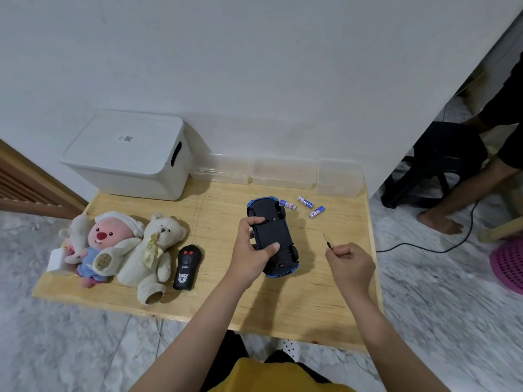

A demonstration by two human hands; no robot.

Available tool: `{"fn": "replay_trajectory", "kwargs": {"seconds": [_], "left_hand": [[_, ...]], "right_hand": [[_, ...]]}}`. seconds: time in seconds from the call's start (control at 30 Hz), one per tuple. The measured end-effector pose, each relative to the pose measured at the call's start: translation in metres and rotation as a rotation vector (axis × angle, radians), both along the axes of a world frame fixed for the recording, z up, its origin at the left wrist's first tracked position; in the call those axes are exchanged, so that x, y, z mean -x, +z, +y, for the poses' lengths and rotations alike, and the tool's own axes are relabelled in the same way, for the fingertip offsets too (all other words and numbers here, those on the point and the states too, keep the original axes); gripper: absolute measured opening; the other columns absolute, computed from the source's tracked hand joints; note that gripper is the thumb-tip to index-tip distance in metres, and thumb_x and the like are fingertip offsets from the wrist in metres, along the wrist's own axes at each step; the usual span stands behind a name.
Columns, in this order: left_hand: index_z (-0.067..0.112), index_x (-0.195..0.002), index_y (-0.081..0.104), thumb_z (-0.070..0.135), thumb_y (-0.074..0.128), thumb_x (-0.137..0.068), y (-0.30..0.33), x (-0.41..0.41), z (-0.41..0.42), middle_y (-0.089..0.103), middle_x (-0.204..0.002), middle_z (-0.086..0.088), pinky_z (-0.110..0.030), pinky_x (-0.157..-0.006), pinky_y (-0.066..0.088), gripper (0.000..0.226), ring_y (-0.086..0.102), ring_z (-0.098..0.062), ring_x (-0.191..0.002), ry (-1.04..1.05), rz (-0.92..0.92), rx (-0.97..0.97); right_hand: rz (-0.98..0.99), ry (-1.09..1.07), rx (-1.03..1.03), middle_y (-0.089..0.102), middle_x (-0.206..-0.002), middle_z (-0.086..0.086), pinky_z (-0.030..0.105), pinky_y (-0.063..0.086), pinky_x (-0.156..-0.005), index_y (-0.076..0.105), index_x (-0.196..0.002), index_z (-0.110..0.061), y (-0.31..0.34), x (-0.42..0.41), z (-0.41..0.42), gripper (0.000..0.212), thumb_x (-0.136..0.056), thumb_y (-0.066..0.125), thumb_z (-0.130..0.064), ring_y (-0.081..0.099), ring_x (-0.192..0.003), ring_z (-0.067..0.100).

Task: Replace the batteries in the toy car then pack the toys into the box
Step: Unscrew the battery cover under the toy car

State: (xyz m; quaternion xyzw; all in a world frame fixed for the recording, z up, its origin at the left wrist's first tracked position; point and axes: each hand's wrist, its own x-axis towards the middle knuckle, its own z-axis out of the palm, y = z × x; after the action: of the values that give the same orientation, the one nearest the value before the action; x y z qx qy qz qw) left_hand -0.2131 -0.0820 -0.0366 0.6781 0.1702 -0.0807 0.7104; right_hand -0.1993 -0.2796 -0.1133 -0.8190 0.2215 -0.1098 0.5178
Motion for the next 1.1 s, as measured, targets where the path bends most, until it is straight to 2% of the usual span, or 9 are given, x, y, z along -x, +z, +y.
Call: {"fn": "replay_trajectory", "kwargs": {"seconds": [0.1,0.2,0.37,0.47,0.57,0.7,0.77,0.93,1.1], "left_hand": [[0.022,-0.117,0.044,-0.006,0.065,-0.082,-0.004,0.005,-0.001,0.053,-0.104,0.002,-0.019,-0.052,0.053,0.050,0.061,-0.013,-0.082,-0.015,0.014,-0.011],[0.021,-0.116,0.044,-0.006,0.065,-0.082,-0.007,0.008,-0.001,0.053,-0.104,0.002,-0.018,-0.052,0.052,0.049,0.061,-0.014,-0.082,-0.026,0.019,-0.015],[0.020,-0.115,0.046,-0.006,0.066,-0.081,-0.010,0.012,0.000,0.054,-0.104,0.001,-0.019,-0.053,0.052,0.047,0.062,-0.015,-0.081,-0.070,-0.020,-0.031],[0.023,-0.114,0.046,-0.005,0.065,-0.083,-0.011,0.013,0.001,0.053,-0.104,0.000,-0.021,-0.055,0.054,0.047,0.061,-0.018,-0.082,-0.101,-0.039,-0.046],[0.028,-0.113,0.045,-0.003,0.063,-0.085,-0.014,0.013,0.002,0.051,-0.104,0.002,-0.025,-0.058,0.056,0.045,0.060,-0.021,-0.087,-0.120,-0.061,-0.082],[0.029,-0.114,0.044,0.000,0.063,-0.085,-0.017,0.012,0.000,0.051,-0.107,0.002,-0.029,-0.063,0.058,0.045,0.059,-0.024,-0.091,-0.136,-0.085,-0.123],[0.028,-0.114,0.045,-0.001,0.064,-0.085,-0.019,0.011,-0.002,0.052,-0.106,0.002,-0.031,-0.067,0.059,0.045,0.060,-0.024,-0.092,-0.140,-0.098,-0.134],[0.030,-0.112,0.047,-0.003,0.065,-0.083,-0.021,0.013,-0.004,0.053,-0.103,0.002,-0.031,-0.069,0.058,0.047,0.060,-0.020,-0.088,-0.148,-0.135,-0.124],[0.035,-0.112,0.049,-0.002,0.067,-0.082,-0.025,0.013,-0.002,0.055,-0.106,0.004,-0.031,-0.073,0.058,0.052,0.060,-0.024,-0.098,-0.150,-0.144,-0.122]], "right_hand": [[-0.024,0.017,0.114,0.064,-0.064,0.005,0.021,0.047,-0.057,0.062,-0.061,-0.010,-0.016,0.002,-0.002,0.018,-0.071,0.074,0.000,0.059,-0.061,0.016],[0.036,0.038,0.158,0.065,-0.069,0.005,0.017,0.041,-0.055,0.066,-0.073,-0.007,-0.027,0.003,-0.004,0.006,-0.075,0.070,-0.002,0.056,-0.060,0.011],[0.127,0.130,0.211,0.062,-0.079,0.003,0.027,0.047,-0.068,0.069,-0.085,-0.005,-0.039,-0.003,-0.006,0.007,-0.078,0.067,-0.003,0.062,-0.078,0.023],[0.177,0.172,0.236,0.059,-0.086,0.002,0.029,0.047,-0.074,0.068,-0.092,-0.005,-0.038,-0.005,-0.008,0.015,-0.077,0.071,-0.008,0.061,-0.086,0.025],[0.092,0.186,0.170,0.060,-0.093,0.000,0.020,0.044,-0.072,0.069,-0.096,-0.008,-0.018,-0.003,-0.004,0.019,-0.078,0.074,-0.011,0.059,-0.085,0.018],[-0.148,0.319,0.013,0.066,-0.083,-0.007,0.017,0.049,-0.064,0.070,-0.085,-0.024,0.028,0.003,0.020,0.017,-0.079,0.073,-0.008,0.061,-0.072,0.006],[-0.210,0.418,-0.005,0.066,-0.081,-0.007,0.013,0.047,-0.064,0.072,-0.087,-0.020,0.041,0.003,0.031,0.017,-0.079,0.073,-0.005,0.061,-0.074,0.004],[-0.175,0.576,0.078,0.057,-0.085,-0.009,0.003,0.038,-0.071,0.070,-0.104,-0.018,0.048,-0.004,0.040,0.027,-0.078,0.075,-0.014,0.054,-0.079,0.005],[-0.100,0.598,0.077,0.051,-0.089,-0.014,0.002,0.036,-0.072,0.069,-0.099,-0.017,0.044,-0.006,0.041,0.022,-0.078,0.075,-0.018,0.052,-0.082,0.001]]}}
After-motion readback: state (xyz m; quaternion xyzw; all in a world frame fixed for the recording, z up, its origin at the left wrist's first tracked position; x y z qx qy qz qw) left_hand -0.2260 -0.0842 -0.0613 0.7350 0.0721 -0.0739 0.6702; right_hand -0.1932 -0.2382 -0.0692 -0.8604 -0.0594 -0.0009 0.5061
